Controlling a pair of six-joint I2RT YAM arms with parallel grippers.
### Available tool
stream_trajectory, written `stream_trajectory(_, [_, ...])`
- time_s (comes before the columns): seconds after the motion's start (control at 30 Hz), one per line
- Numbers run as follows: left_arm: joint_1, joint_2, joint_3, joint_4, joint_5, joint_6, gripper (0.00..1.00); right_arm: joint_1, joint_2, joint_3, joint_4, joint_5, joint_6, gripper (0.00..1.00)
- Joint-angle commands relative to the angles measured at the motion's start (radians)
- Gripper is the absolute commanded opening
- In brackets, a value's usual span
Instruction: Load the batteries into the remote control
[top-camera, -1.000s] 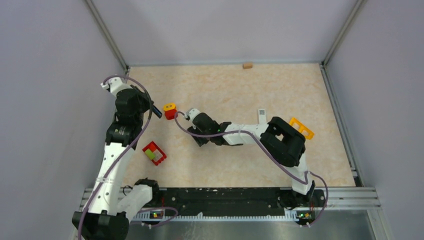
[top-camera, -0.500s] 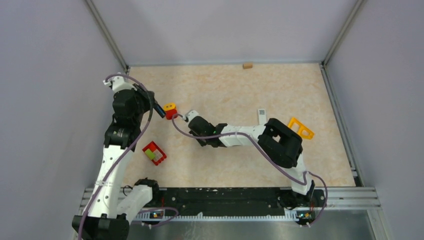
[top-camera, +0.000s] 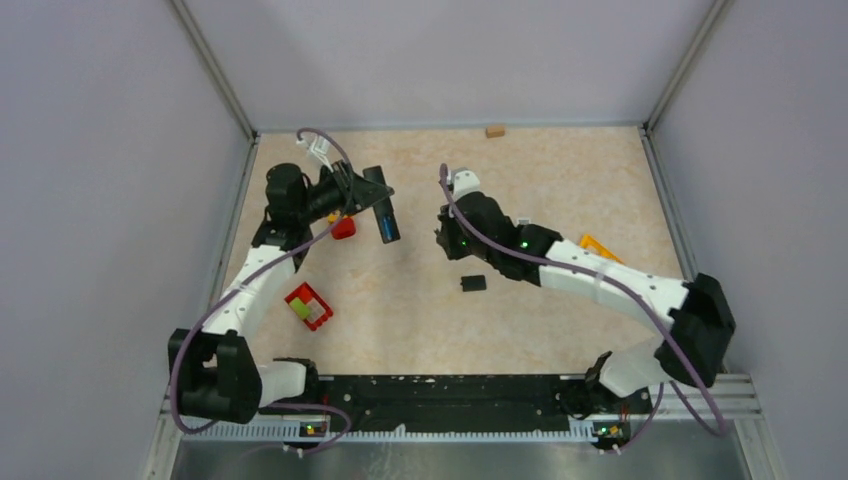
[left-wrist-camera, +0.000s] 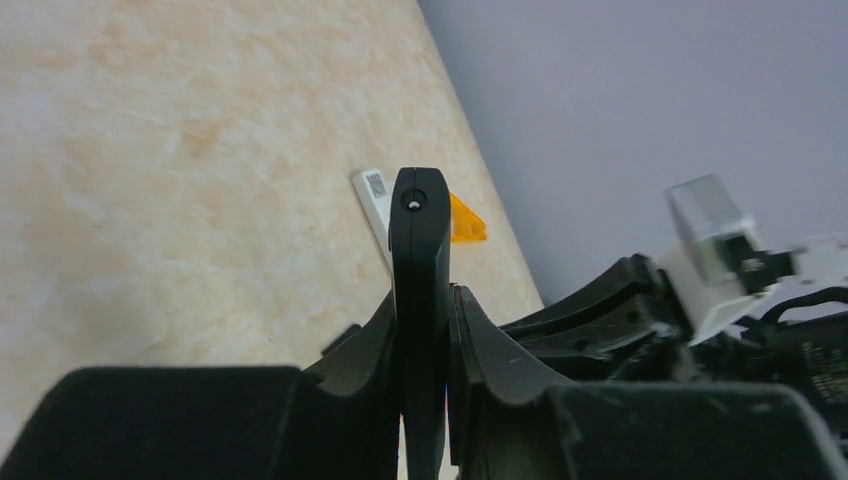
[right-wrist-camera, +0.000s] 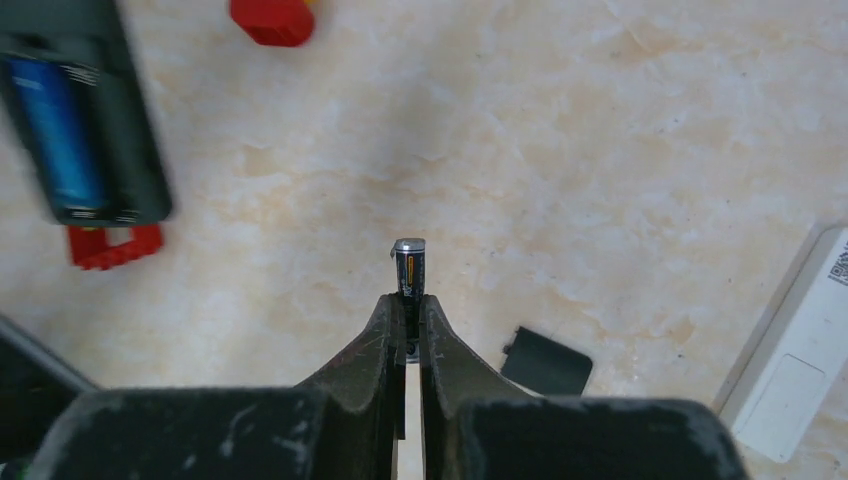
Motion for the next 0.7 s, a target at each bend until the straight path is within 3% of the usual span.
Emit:
stream_trajectory(0.0, [-0.05, 0.05, -0.032, 0.264, 0.133, -0.177, 0.0, 0.003, -0.134, 0.042, -0.081, -0.105, 0.063, 0.0])
stream_trajectory(0.3, [-0.189, 0.158, -0.09, 0.383, -0.013, -0.405, 0.0, 0.003, -0.064, 0.342, -0.407, -0.163, 0.182, 0.0])
stream_trajectory(0.5, [-0.201, 0.193, -0.159, 0.507, -0.1, -0.535, 0.0, 0.003, 0.032, 0.5, -0.571, -0.125, 0.184, 0.0])
stream_trajectory(0.67, [-0.201, 0.201, -0.193, 0.559, -0.136, -0.572, 0.0, 0.003, 0.093, 0.552, -0.608, -0.127, 0.189, 0.0])
